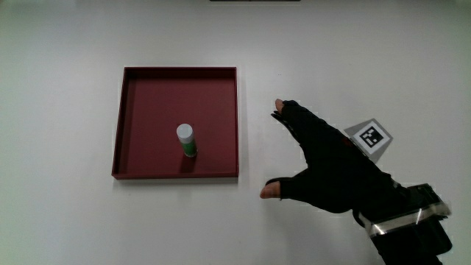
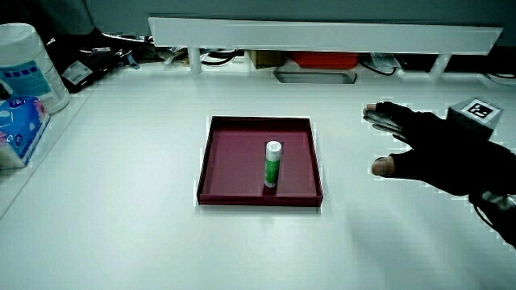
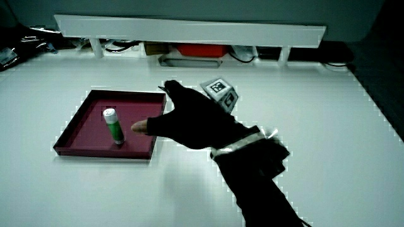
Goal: Pick glue stick
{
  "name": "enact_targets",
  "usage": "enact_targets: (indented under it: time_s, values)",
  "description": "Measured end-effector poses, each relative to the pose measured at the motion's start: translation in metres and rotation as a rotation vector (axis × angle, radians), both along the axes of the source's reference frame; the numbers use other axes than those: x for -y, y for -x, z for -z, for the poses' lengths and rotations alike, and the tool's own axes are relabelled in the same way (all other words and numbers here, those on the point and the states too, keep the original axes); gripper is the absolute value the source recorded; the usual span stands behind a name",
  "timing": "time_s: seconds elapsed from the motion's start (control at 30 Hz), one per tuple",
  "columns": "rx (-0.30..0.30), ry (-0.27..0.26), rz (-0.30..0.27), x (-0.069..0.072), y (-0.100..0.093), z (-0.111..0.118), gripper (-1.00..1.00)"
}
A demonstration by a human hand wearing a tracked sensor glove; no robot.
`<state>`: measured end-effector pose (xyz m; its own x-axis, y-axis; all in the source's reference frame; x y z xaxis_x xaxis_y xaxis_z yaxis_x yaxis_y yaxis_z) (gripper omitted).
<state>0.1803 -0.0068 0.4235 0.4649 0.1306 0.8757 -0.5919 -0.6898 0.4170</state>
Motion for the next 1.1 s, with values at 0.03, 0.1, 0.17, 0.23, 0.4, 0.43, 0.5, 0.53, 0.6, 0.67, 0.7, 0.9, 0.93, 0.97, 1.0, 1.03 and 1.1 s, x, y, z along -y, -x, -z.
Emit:
enact_targets:
  time_s: [0.03,0.1,0.17,0.23,0.4,0.43,0.5,0.53,0.6,0.67,0.7,0.9,0.93,0.97,1.0,1.03,1.1]
  values:
    - [-0.024,0.019,0.001,0.001,0.003,-0.002,0.0]
    - [0.007,0.051,-0.004,0.003,0.014,0.002,0.0]
    - [-0.031,0.071,-0.004,0.005,0.021,0.0,0.0]
    - [0.005,0.059,0.005,0.009,0.029,-0.005,0.0]
    - [-0.001,0.128,0.008,0.014,0.052,-0.016,0.0]
    - [0.029,0.111,0.011,0.015,0.056,-0.02,0.0]
    - [0.047,0.083,0.031,0.017,0.064,-0.028,0.0]
    - [0.035,0.085,0.029,0.018,0.066,-0.032,0.0]
    - [0.033,0.106,0.03,0.02,0.074,-0.04,0.0]
    - [0.043,0.143,0.023,0.021,0.083,-0.045,0.0]
    - [0.057,0.127,0.033,0.023,0.088,-0.05,0.0]
    - [0.095,0.124,0.025,0.024,0.11,-0.075,0.0]
    - [0.1,0.13,0.027,0.023,0.114,-0.078,0.0]
    - [0.081,0.135,0.03,0.023,0.117,-0.079,0.0]
    - [0.079,0.126,0.027,0.023,0.119,-0.082,0.0]
    - [0.078,0.133,0.027,0.023,0.121,-0.085,0.0]
    - [0.084,0.157,0.028,0.023,0.126,-0.092,0.0]
